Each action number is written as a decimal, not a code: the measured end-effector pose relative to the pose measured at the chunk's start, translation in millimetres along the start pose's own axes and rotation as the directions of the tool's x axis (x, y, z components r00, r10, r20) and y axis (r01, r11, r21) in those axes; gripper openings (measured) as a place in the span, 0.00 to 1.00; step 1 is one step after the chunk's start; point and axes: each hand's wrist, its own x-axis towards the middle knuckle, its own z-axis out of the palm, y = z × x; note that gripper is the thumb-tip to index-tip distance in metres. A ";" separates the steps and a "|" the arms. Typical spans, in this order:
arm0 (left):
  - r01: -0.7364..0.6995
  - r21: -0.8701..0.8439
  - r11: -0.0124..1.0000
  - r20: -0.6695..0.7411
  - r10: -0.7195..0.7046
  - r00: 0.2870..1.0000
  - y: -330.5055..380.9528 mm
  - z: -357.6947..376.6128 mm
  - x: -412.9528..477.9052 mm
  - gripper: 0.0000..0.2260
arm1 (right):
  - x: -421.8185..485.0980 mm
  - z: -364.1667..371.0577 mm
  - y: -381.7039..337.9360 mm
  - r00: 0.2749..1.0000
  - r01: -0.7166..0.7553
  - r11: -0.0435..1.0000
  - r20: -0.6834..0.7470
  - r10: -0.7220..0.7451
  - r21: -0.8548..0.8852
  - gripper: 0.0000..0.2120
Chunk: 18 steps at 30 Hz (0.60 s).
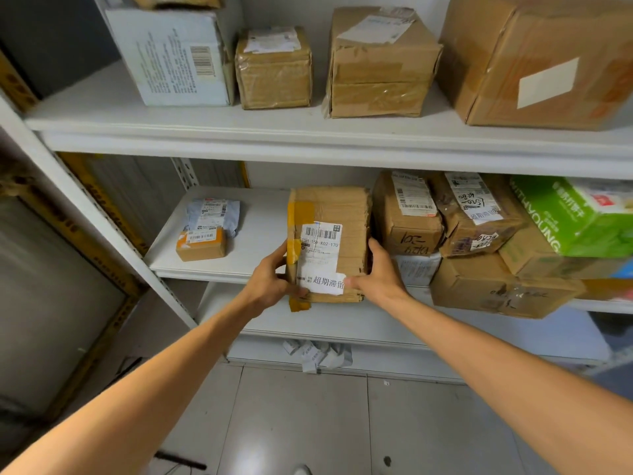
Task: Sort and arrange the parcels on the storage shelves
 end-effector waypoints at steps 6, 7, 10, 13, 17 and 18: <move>-0.011 -0.025 1.000 0.013 0.012 1.000 -10.0 11.8 -29.8 0.39 | -25.0 -8.0 10.6 0.998 0.041 0.999 0.042 -0.040 -0.016 0.39; -0.014 -0.018 1.000 0.008 0.014 1.000 -14.1 14.6 -34.2 0.40 | -29.5 -9.7 13.7 0.998 0.054 0.998 0.043 -0.053 -0.022 0.37; 0.002 -0.019 1.000 -0.003 -0.002 1.000 -29.3 23.6 -45.4 0.41 | -40.3 -12.2 24.1 0.996 0.053 0.997 0.069 -0.050 -0.051 0.40; 0.013 -0.005 1.000 0.008 -0.013 1.000 -40.5 33.9 -54.6 0.39 | -51.2 -13.6 35.5 0.998 0.021 0.997 0.064 -0.017 -0.067 0.45; 0.044 -0.042 0.998 0.016 -0.043 0.999 -51.1 53.4 -65.3 0.37 | -72.4 -20.8 55.7 0.999 -0.001 0.997 0.035 0.003 -0.071 0.40; 0.067 -0.083 0.994 0.013 -0.066 0.998 -54.1 59.4 -66.5 0.37 | -78.0 -23.4 62.6 1.000 -0.014 0.998 0.022 0.015 -0.065 0.36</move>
